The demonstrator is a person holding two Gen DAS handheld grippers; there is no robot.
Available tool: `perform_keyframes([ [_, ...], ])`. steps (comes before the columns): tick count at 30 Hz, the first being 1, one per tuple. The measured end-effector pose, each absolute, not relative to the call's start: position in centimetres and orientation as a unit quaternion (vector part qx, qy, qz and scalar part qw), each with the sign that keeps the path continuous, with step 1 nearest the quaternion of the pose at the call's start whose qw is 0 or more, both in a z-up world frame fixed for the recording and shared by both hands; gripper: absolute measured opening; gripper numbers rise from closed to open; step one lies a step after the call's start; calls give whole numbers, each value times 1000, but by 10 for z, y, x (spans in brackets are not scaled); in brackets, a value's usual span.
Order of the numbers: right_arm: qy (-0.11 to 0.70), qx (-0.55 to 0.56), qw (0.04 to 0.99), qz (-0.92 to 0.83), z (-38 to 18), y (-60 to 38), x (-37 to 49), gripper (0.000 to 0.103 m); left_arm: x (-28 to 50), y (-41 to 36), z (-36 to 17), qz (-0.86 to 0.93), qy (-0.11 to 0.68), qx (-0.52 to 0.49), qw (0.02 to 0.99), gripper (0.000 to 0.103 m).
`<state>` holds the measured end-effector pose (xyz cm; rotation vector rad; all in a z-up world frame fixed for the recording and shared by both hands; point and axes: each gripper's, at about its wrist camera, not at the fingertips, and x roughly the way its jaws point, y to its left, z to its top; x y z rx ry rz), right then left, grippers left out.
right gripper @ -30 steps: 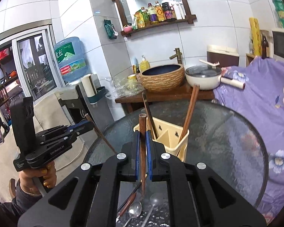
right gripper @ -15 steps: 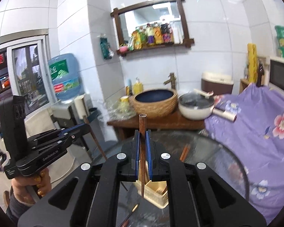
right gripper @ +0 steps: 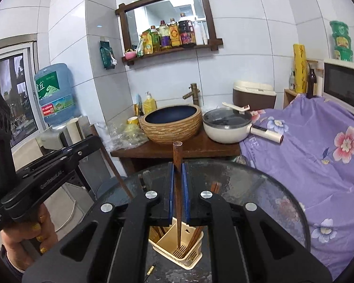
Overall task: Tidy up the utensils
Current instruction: 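Lower both chopsticks into the holder and open both tools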
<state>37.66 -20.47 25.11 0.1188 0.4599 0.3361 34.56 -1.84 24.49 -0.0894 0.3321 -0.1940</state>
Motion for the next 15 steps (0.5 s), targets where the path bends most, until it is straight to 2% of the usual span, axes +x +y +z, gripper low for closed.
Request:
perform_keyframes([
  [7, 251, 46, 954, 157, 206, -201, 382, 7, 366, -15, 193, -96, 218, -62, 969, 6],
  [15, 267, 51, 950, 154, 183, -202, 385, 7, 370, -19, 155, -98, 253, -55, 961, 6],
])
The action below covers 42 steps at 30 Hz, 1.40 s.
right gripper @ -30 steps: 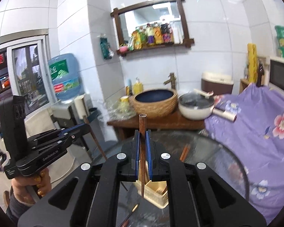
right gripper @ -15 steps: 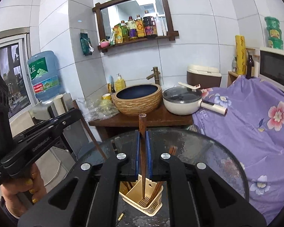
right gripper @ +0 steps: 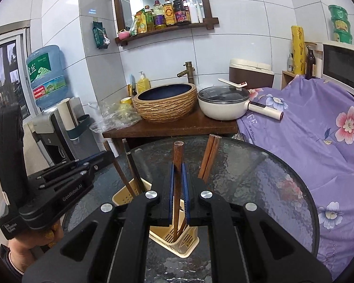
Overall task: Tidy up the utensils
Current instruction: 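Lower both chopsticks into the holder and open both tools, then move the left tool to the black gold-tipped chopstick while the right tool approaches the clear plastic spoon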
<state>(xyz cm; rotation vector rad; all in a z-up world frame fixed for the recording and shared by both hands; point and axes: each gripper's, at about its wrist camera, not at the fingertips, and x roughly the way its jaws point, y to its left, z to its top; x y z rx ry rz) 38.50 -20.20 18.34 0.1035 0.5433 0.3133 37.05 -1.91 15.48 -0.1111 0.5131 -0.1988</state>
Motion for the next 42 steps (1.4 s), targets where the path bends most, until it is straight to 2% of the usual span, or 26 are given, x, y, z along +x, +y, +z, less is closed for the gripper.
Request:
perform_keyframes([
  [14, 268, 57, 951, 141, 176, -208, 387, 9, 374, -23, 136, -100, 273, -53, 955, 6],
  [15, 268, 58, 951, 141, 176, -210, 387, 16, 374, -23, 137, -101, 273, -52, 955, 7],
  [16, 268, 59, 951, 141, 174, -211, 386, 33, 372, -22, 138, -105, 272, -52, 955, 9],
  [18, 261, 66, 953, 136, 173, -215, 382, 52, 367, -19, 139, -109, 269, -55, 955, 29],
  [19, 255, 68, 956, 131, 172, -216, 380, 52, 363, -16, 140, -110, 264, -62, 956, 37],
  [20, 253, 66, 957, 127, 171, -218, 376, 52, 359, -13, 140, -110, 260, -67, 957, 50],
  [21, 253, 66, 957, 127, 169, -219, 374, 52, 356, -10, 140, -109, 258, -71, 957, 58],
  [22, 254, 66, 957, 126, 167, -220, 371, 53, 352, -7, 139, -108, 255, -74, 958, 61],
  [23, 255, 66, 957, 125, 163, -221, 366, 54, 347, -4, 136, -108, 255, -74, 958, 69],
  [24, 256, 64, 956, 126, 161, -221, 362, 58, 343, -2, 134, -109, 256, -74, 958, 81],
  [26, 258, 58, 956, 130, 152, -220, 352, 59, 332, 2, 126, -112, 261, -71, 956, 90],
  [30, 283, 29, 949, 139, 123, -211, 330, 60, 313, 7, 102, -97, 275, -42, 956, 94],
  [37, 338, -26, 930, 140, 64, -190, 299, 59, 289, 15, 51, -90, 322, -21, 942, 94],
  [42, 373, -61, 915, 141, 22, -174, 281, 59, 283, 20, 18, -87, 359, -19, 929, 88],
])
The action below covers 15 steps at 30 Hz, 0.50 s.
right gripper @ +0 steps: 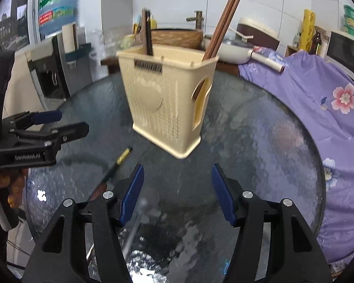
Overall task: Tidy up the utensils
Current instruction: 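Move the left tool to the black gold-tipped chopstick while the right tool approaches the clear plastic spoon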
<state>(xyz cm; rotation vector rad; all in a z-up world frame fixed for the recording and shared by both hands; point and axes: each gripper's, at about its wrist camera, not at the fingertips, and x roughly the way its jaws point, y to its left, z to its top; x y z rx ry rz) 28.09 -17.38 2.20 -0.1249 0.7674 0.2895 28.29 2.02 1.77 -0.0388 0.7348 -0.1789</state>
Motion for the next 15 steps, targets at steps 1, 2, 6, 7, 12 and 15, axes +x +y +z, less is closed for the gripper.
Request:
perform_keyframes([
  [1, 382, -57, 911, 143, 15, -173, 279, 59, 283, 22, 11, -88, 368, -22, 925, 87],
  [2, 392, -52, 907, 144, 8, -171, 278, 59, 283, 23, 5, -88, 375, -24, 923, 82],
  [6, 416, -48, 897, 144, -13, -168, 274, 59, 283, 21, -10, -93, 397, -22, 913, 68],
  [7, 420, -47, 895, 146, -16, -167, 272, 59, 282, 20, -13, -95, 400, -23, 911, 67],
  [12, 433, -55, 887, 153, -26, -160, 269, 56, 284, 16, -21, -104, 411, -22, 905, 57],
  [15, 442, -62, 881, 156, -32, -155, 271, 53, 283, 15, -24, -109, 416, -24, 902, 55],
])
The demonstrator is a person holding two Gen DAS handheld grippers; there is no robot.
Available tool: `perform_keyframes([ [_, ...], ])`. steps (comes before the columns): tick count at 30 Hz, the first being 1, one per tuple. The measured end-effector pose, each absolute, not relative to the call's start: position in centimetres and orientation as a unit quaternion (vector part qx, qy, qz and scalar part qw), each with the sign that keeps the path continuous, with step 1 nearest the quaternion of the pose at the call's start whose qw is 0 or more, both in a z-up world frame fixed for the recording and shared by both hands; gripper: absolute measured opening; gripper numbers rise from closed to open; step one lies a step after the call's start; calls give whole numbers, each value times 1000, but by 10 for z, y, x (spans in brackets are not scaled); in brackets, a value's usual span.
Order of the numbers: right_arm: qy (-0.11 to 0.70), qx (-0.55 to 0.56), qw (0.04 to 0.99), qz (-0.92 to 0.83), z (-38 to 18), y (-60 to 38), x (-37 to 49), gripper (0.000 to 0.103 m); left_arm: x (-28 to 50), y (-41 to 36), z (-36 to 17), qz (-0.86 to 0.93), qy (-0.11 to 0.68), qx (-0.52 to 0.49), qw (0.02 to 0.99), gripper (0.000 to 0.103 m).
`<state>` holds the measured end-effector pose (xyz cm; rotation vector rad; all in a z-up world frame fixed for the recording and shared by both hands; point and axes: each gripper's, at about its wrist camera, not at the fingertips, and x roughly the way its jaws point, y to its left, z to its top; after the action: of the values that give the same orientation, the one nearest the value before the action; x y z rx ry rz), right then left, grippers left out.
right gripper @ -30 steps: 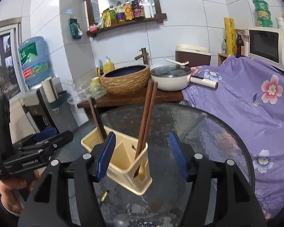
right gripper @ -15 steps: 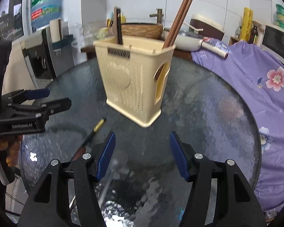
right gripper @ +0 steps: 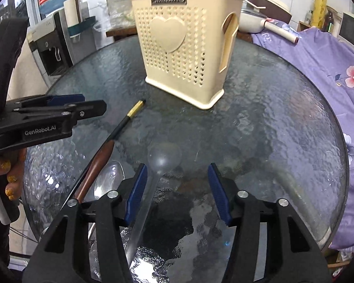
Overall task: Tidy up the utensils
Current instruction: 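Move the left tool to the black gold-tipped chopstick while the right tool approaches the clear plastic spoon, then close the left tool on the black gold-tipped chopstick while the right tool grasps the clear plastic spoon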
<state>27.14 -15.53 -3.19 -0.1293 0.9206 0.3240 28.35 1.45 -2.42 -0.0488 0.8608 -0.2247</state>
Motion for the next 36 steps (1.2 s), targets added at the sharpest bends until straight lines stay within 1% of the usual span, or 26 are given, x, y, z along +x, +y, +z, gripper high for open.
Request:
perform_keyframes([
  [8, 457, -76, 872, 159, -41, -146, 276, 52, 286, 15, -29, -108, 425, -27, 898, 55],
  [13, 463, -81, 868, 162, -45, -141, 282, 47, 291, 12, -32, -115, 433, -26, 894, 50],
  [15, 464, -81, 867, 163, -45, -140, 284, 47, 294, 10, -33, -119, 436, -25, 892, 48],
  [25, 468, -84, 863, 169, -45, -136, 292, 46, 308, -10, -39, -129, 448, -2, 885, 46],
  [31, 470, -85, 862, 171, -44, -133, 296, 43, 315, -23, -42, -131, 457, 24, 880, 39],
  [34, 471, -84, 862, 171, -44, -133, 297, 42, 318, -31, -43, -131, 459, 42, 878, 33],
  [36, 470, -85, 862, 171, -44, -133, 296, 40, 320, -35, -43, -128, 460, 56, 877, 26],
])
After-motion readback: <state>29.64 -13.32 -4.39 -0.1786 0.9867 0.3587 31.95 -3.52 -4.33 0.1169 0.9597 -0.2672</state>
